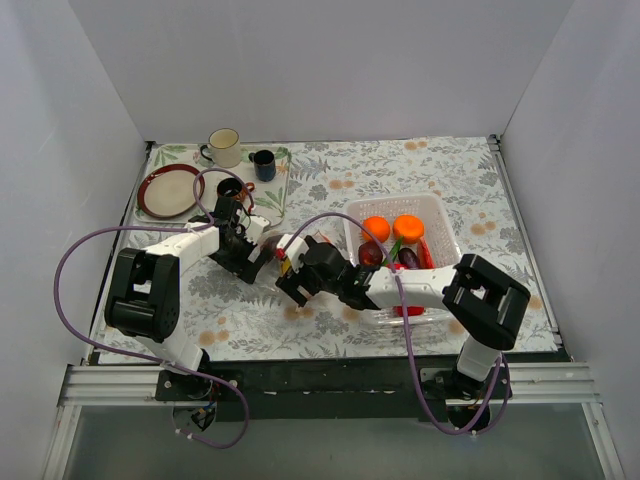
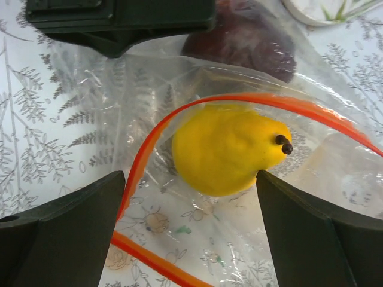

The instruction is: Open the zip-top bag and remove the fake food

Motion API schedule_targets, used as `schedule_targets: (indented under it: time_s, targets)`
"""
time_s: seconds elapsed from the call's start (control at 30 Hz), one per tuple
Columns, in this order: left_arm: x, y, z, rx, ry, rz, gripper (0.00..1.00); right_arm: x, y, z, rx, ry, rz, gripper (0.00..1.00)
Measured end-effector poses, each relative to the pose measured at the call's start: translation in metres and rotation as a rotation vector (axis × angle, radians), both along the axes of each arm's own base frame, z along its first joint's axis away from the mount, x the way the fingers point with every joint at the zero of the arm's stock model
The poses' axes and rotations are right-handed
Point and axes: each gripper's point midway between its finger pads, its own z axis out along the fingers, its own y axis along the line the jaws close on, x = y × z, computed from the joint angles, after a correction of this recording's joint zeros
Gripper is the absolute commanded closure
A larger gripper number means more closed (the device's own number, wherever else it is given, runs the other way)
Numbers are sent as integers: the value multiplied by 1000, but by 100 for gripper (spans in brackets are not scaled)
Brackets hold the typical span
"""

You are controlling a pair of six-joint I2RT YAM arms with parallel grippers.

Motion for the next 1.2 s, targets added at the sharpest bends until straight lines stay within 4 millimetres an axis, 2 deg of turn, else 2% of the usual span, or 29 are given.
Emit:
schedule_targets:
  time_s: [0.37,0.57,0.7,0.8,0.97,1.07,1.2]
  targets:
    - [0,0,0,0,-1,-3,2,25,-13,3,-47,-90,-59,2]
    - [0,0,0,2,-1,-9,2,49,-1,-2,-23,-65,-53,2]
    - [0,0,0,2,-2,-12,2,52,7,-6,15,-13,-7,2]
    - [0,0,0,3,-2,-16,2,47,9,0,59,8,23,7]
    - [0,0,0,2,-4,-25,2,34,-5,30,142,10,43,12]
    - [0,0,0,1,-4,-29,2,43,-8,53,205,-16,35,12]
    - [0,-1,0,-2,-3,-38,2,51,-13,53,218,-5,21,14]
